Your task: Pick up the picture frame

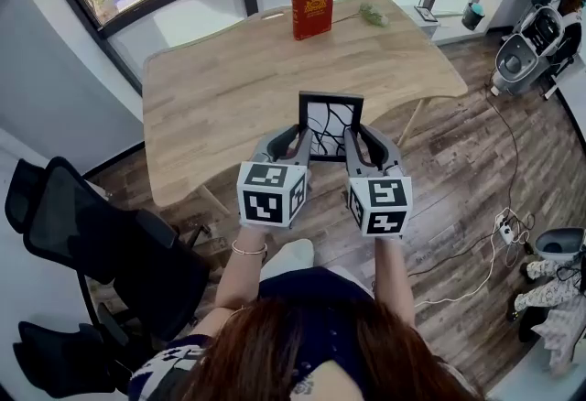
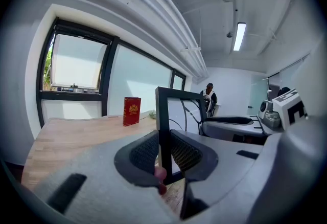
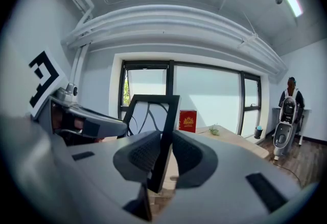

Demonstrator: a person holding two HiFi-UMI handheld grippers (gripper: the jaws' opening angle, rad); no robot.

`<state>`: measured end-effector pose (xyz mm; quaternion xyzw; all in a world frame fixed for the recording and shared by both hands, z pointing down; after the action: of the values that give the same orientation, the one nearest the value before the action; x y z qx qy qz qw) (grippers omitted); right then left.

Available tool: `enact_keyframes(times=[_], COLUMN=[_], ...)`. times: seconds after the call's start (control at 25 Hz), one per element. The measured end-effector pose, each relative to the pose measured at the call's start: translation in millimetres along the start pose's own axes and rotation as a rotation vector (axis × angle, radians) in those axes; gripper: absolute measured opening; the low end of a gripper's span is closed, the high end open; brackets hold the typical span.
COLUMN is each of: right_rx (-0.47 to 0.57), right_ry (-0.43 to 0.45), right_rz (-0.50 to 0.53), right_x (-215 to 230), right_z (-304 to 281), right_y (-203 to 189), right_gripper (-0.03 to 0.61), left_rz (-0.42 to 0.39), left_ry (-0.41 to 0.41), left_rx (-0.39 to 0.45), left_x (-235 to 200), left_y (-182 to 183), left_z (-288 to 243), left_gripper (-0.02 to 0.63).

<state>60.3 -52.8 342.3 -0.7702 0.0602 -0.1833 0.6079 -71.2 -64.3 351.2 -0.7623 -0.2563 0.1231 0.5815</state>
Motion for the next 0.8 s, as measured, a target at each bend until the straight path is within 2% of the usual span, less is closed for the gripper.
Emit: enact_keyframes(times=[0.8], right_rx=[0.066], right_ry=[0.057], right_rz=[0.009], right_x=[-13.9], right_z=[83.2], right_y=[16.8], right_gripper=[0.077], left_rz=[-0.03], left_ry=[0.044], left_rx=[0.065], left_x=[53.0], left_y=[24.7], left_z=[69.3], left_gripper=[0.084])
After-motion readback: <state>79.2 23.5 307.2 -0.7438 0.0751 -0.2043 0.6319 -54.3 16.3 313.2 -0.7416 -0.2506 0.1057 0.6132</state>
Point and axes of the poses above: the fingertips, and each gripper's own axes: z backward along the fingers, x to its right, y out of its top, the point moved 4 cm from there along z, backward along the fingers, and after that the axes turned 15 degrees about -z, right-handed, at the moved point
